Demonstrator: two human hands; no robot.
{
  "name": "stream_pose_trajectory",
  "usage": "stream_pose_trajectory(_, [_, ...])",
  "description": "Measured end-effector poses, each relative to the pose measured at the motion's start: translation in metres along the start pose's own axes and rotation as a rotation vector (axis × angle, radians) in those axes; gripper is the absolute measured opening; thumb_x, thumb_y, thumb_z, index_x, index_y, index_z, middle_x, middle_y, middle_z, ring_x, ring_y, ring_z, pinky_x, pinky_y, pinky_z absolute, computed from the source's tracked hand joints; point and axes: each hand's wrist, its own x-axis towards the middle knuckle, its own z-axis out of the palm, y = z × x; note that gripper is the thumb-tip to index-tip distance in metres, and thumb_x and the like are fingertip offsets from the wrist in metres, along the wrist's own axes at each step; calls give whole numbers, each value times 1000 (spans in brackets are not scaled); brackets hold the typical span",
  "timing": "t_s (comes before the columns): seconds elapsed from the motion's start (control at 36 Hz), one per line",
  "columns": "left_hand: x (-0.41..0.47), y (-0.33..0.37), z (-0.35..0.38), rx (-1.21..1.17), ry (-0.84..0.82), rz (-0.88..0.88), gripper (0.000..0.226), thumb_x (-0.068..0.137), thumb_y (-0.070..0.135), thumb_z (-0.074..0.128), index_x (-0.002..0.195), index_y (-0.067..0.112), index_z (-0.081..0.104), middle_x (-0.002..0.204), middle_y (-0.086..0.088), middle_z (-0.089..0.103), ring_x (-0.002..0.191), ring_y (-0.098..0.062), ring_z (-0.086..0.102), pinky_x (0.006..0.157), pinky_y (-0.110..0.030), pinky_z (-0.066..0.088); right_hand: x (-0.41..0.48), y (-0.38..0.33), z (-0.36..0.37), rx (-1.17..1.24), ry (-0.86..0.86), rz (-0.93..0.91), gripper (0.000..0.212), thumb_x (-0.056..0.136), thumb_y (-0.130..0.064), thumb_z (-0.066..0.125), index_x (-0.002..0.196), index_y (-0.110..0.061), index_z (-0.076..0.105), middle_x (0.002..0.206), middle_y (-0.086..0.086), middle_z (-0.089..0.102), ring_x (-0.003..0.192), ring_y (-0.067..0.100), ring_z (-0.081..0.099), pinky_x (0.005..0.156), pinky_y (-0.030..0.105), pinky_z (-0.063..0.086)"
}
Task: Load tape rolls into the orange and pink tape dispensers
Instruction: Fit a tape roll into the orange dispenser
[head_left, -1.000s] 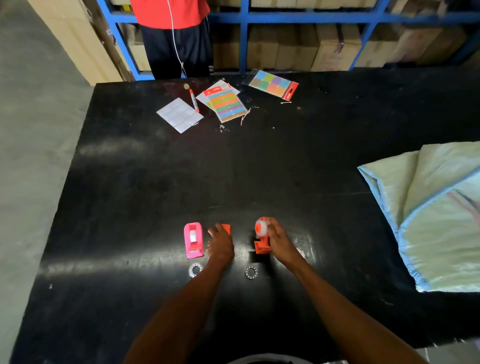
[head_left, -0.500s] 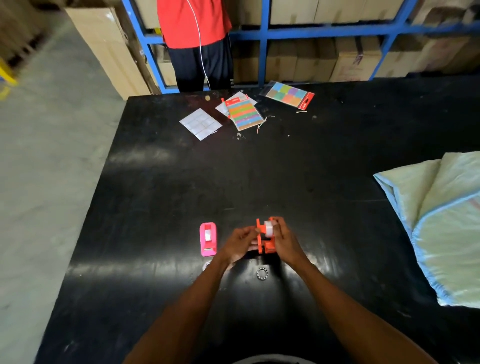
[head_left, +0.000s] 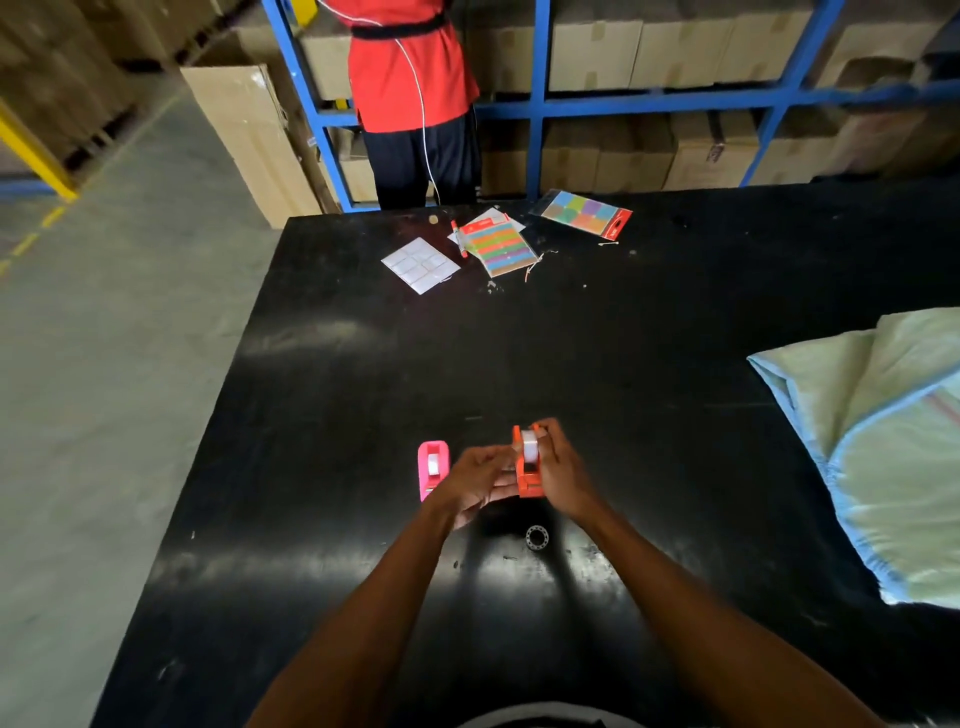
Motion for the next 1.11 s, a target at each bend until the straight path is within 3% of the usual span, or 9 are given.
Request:
stream_pose_trajectory(0.25, [-21, 1, -8, -46, -18, 20, 34, 96, 28, 57, 118, 4, 66, 118, -17, 71, 110, -30, 68, 104, -46, 50, -9, -11, 12, -33, -29, -6, 26, 102, -44, 26, 101, -32, 49, 92, 0, 69, 83, 21, 68, 85, 50, 55])
stream_pose_trajectory(0.31, [-22, -2, -6, -76, -8, 49, 36, 98, 37, 52, 116, 10, 68, 117, -15, 71, 111, -30, 68, 103, -47, 50, -9, -15, 16, -69, -6, -5, 29, 100, -46, 25, 101, -32, 51, 92, -3, 69, 88, 21, 67, 92, 53, 50])
stream_pose_trajectory(0.39, [-19, -7, 1, -162, 49, 64, 52, 95, 54, 47, 126, 13, 58, 125, -16, 67, 112, -29, 67, 94, -42, 56, -10, -27, 18, -169, 21, -15, 34, 101, -40, 26, 108, -30, 57, 111, -3, 61, 109, 21, 58, 104, 54, 35])
stream_pose_trajectory(0.5, [-11, -10, 4, -281, 183, 51, 55, 96, 53, 45, 128, 9, 55, 110, -17, 67, 87, -23, 67, 76, -34, 55, -7, -32, 11, -317, 53, -73, 34, 103, -34, 34, 124, -35, 60, 126, -2, 48, 122, 17, 46, 103, 48, 27])
stream_pose_trajectory(0.58, [-9, -7, 2, -370, 216, 49, 53, 97, 49, 44, 120, 5, 61, 94, -13, 66, 73, -19, 63, 67, -32, 50, -11, -40, 0, -313, 89, -247, 33, 102, -31, 41, 130, -35, 57, 132, -6, 46, 127, 12, 43, 99, 40, 26])
stream_pose_trajectory(0.67, [-9, -1, 1, -391, 215, 66, 46, 99, 46, 42, 110, 9, 67, 94, -13, 66, 78, -20, 63, 72, -34, 50, -16, -51, -7, -403, -4, -436, 32, 97, -37, 51, 129, -39, 55, 136, -15, 49, 127, 6, 43, 99, 40, 29])
stream_pose_trajectory(0.81, [-11, -7, -3, -350, 207, 30, 50, 101, 45, 37, 119, 5, 62, 93, -14, 62, 79, -20, 62, 74, -34, 53, -16, -62, -14, -659, -72, -486, 44, 86, -42, 65, 128, -39, 54, 133, -14, 56, 126, 9, 44, 100, 42, 27])
stream_pose_trajectory(1.0, [-19, -4, -6, -370, 225, 43, 41, 101, 42, 39, 98, 12, 66, 78, -7, 66, 65, -18, 60, 62, -31, 49, -10, -77, -14, -740, -91, -566, 36, 91, -47, 58, 125, -37, 62, 120, -12, 55, 114, 9, 46, 94, 39, 24])
stream_pose_trajectory(1.11, [-20, -1, -12, -376, 235, 62, 41, 101, 42, 41, 99, 10, 66, 76, -8, 66, 61, -19, 60, 58, -31, 50, -10, -88, -12, -750, -64, -592, 31, 89, -45, 61, 119, -37, 64, 119, -13, 63, 116, 9, 51, 108, 48, 20])
